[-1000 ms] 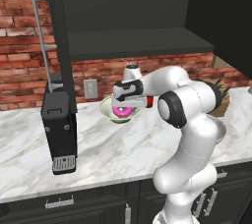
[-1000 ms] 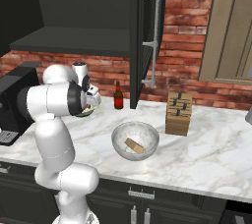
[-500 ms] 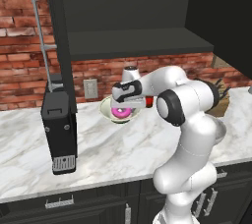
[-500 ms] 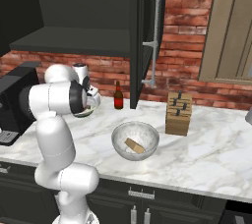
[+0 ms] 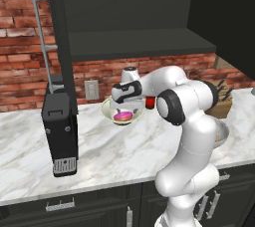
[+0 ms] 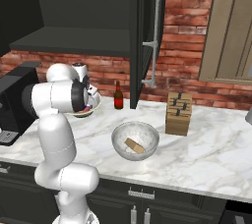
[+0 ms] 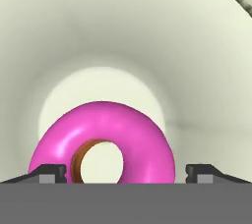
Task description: Pick both bowls and place them on the counter. Then place the cream cheese stick in one bowl and place the donut in the other bowl.
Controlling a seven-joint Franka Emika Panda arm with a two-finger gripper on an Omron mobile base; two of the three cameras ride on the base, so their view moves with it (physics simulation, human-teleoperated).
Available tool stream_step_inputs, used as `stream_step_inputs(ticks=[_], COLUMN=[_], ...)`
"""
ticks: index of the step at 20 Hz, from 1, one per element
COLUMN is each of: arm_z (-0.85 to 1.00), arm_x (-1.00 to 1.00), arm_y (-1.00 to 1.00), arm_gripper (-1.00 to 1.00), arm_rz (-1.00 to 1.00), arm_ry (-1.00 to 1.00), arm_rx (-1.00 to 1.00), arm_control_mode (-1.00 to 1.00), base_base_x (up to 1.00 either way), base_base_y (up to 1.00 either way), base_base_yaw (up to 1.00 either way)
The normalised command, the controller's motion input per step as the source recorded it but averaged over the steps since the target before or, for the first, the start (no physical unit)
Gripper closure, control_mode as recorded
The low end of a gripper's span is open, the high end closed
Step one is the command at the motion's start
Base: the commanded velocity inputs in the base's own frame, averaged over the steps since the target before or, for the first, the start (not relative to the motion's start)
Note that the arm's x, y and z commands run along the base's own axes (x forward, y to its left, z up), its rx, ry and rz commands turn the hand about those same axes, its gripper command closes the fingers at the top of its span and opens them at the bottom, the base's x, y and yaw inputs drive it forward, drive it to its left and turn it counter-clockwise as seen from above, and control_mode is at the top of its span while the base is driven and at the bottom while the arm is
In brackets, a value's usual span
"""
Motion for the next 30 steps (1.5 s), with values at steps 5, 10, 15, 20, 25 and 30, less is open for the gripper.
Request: stream_step_inputs(ticks=[5,10,15,20,25,30], arm_z=[0.00,0.17,0.24,0.01,0.03,0.06], arm_x=[0.02,0.00,-0.06,-0.17,-0.31,-0.32], arm_y=[0.00,0.00,0.00,0.00,0.00,0.00], arm_gripper=[-1.00,-1.00,-1.00,-1.00,-1.00,-1.00], arm_rz=[0.00,0.00,-0.02,-0.03,-0.03,-0.04], arm_ry=[0.00,0.00,0.00,0.00,-0.02,-0.02], arm_rx=[0.00,0.00,0.00,0.00,0.00,0.00], arm_control_mode=[-1.00,-1.00,-1.00,-1.00,-1.00,-1.00], base_base_x=[0.00,0.00,0.00,0.00,0.00,0.00], base_base_y=[0.00,0.00,0.00,0.00,0.00,0.00], base_base_yaw=[0.00,0.00,0.00,0.00,0.00,0.00])
